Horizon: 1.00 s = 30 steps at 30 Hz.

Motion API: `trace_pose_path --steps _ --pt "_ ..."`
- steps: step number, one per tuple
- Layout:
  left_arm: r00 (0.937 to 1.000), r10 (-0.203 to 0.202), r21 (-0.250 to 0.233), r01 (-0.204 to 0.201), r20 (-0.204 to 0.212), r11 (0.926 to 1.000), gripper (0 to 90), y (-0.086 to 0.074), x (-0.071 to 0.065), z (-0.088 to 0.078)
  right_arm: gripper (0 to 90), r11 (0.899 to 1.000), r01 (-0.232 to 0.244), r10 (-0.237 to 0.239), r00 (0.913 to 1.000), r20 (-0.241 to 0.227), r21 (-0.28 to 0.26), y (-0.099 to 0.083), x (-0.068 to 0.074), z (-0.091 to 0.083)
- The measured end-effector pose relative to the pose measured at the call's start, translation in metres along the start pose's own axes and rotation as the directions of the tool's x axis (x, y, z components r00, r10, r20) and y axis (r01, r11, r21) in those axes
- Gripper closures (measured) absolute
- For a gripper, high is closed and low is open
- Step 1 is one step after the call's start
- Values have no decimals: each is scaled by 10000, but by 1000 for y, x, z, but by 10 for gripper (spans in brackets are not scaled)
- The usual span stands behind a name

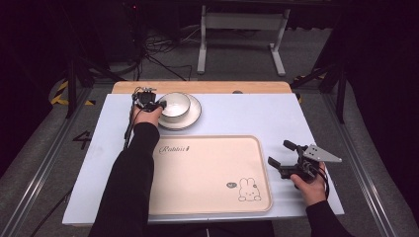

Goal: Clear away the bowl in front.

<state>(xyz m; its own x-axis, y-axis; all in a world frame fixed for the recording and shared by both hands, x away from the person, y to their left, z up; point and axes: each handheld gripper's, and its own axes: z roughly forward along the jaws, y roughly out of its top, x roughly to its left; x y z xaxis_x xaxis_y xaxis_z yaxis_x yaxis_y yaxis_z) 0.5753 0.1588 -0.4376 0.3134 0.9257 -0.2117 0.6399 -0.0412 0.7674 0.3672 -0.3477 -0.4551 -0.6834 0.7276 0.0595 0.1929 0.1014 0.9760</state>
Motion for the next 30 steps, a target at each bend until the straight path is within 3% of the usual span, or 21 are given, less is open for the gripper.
trace_pose_path --steps 3,8,11,15,30 --pt "9998 -183 84 182 61 9998 807 1 0 -2 35 10000 1 -2 10000 11 25 0 0 0" --pt "9999 -121 115 121 53 9999 816 3 -2 -6 35 10000 -3 3 10000 -1 15 0 0 0" --pt "9992 -217 211 210 341 9996 813 4 -2 -8 35 10000 -8 8 10000 14 16 0 0 0" --pt "9991 -166 276 156 383 9995 810 5 -2 -12 35 10000 -44 44 10000 16 -24 0 0 0" --pt "9979 -36 -36 38 645 10000 808 18 -7 -36 35 10000 -65 65 10000 19 2 0 0 0"
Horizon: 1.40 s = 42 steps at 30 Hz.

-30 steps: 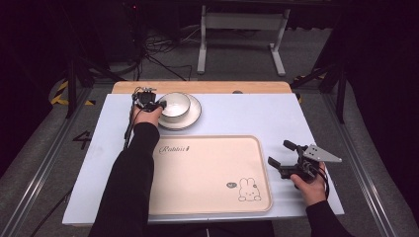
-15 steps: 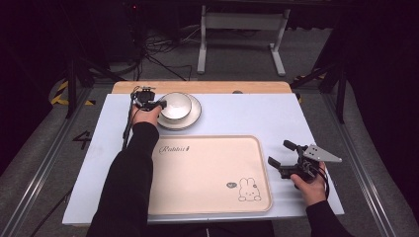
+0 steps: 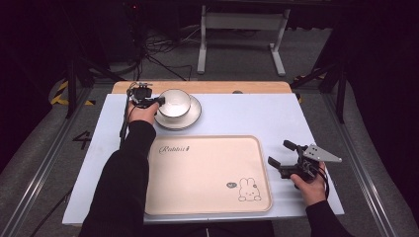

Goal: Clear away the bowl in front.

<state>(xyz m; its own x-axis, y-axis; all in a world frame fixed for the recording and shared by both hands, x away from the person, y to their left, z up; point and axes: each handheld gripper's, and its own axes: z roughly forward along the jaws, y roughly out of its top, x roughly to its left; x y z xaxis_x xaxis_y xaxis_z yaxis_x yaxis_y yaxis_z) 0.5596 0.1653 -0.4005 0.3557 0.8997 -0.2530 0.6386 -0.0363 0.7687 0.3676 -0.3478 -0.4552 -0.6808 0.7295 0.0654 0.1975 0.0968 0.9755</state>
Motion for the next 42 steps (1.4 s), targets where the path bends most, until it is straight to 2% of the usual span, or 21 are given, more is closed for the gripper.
trace_pose_path --steps 6,13,19,27,30,33,34,36,42 --pt "9999 153 -80 -152 29 9999 808 6 -2 -8 35 10000 -4 4 10000 0 -6 0 0 0" --pt "9999 139 -66 -138 94 9999 808 7 -2 -14 35 10000 -6 6 10000 -13 -5 0 0 0" --pt "9979 516 102 -520 379 9986 808 7 -6 -23 35 10000 -2 2 10000 -19 -22 0 0 0" --pt "9941 678 230 -700 850 9973 809 3 -11 -37 35 10000 27 -27 10000 -30 2 0 0 0" --pt "9908 800 309 -838 1096 9960 809 1 -15 -43 35 10000 29 -29 10000 -22 16 0 0 0" --pt "9889 914 294 -954 1169 9950 808 -1 -18 -46 35 10000 34 -34 10000 -19 22 0 0 0" --pt "9861 1003 340 -1056 1324 9938 808 -2 -20 -49 35 10000 37 -37 10000 -15 20 0 0 0" --pt "9850 1048 335 -1104 1374 9933 809 -3 -22 -51 35 10000 40 -40 10000 -14 15 0 0 0" --pt "9753 1288 350 -1372 1794 9899 809 -7 -30 -60 35 10000 56 -56 10000 -23 26 0 0 0"
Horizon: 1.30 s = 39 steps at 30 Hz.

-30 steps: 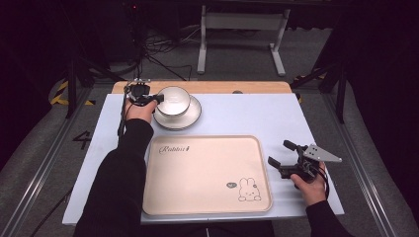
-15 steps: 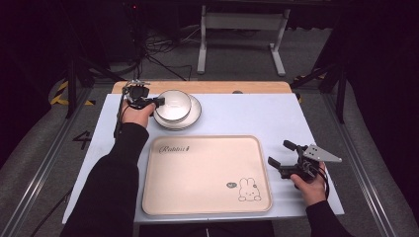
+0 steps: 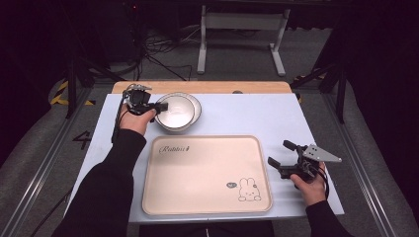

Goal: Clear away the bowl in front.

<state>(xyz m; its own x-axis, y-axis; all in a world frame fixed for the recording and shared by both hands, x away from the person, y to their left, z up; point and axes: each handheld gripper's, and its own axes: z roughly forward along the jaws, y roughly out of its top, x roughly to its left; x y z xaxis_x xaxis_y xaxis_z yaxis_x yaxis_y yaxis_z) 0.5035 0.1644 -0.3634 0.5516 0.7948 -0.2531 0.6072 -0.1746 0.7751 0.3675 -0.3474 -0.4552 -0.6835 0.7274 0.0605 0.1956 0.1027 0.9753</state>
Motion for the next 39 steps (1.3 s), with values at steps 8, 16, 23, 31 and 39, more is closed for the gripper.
trace_pose_path --steps 8,16,23,31,39 --pt "9980 324 38 -327 535 9995 809 -4 -15 -6 35 10000 -7 7 10000 -6 0 0 0 0" --pt "9910 831 176 -854 1045 9962 808 -6 -34 -12 35 10000 9 -9 10000 8 2 0 0 0" --pt "9857 969 223 -1009 1381 9946 808 -9 -46 -13 35 10000 22 -22 10000 11 15 0 0 0" --pt "9783 1226 374 -1306 1669 9907 808 -12 -56 -12 35 10000 21 -21 10000 4 13 0 0 0" --pt "9704 1336 621 -1487 2010 9869 809 -18 -65 -6 35 10000 25 -25 10000 -8 26 0 0 0"
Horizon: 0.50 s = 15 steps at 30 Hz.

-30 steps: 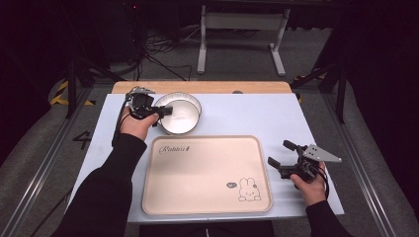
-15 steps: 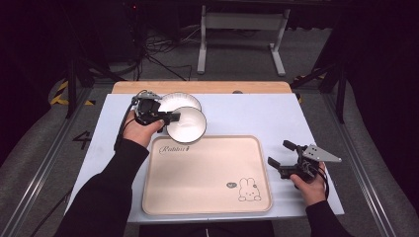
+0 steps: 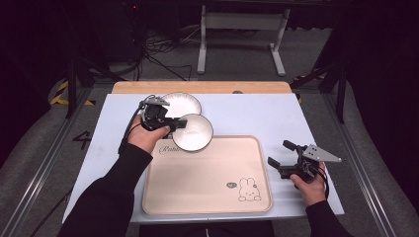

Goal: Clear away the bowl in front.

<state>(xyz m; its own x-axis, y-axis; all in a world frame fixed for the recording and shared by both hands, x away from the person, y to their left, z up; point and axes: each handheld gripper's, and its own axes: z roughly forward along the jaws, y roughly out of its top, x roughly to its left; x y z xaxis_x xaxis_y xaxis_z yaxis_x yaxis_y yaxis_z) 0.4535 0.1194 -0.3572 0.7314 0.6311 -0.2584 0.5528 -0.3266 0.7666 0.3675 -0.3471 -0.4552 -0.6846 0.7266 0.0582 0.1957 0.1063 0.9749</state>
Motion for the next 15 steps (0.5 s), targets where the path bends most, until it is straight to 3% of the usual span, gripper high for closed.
trace_pose_path --steps 15 --pt "9973 339 812 -391 649 9959 808 -13 -15 24 35 10000 -11 11 10000 0 -3 0 0 0"
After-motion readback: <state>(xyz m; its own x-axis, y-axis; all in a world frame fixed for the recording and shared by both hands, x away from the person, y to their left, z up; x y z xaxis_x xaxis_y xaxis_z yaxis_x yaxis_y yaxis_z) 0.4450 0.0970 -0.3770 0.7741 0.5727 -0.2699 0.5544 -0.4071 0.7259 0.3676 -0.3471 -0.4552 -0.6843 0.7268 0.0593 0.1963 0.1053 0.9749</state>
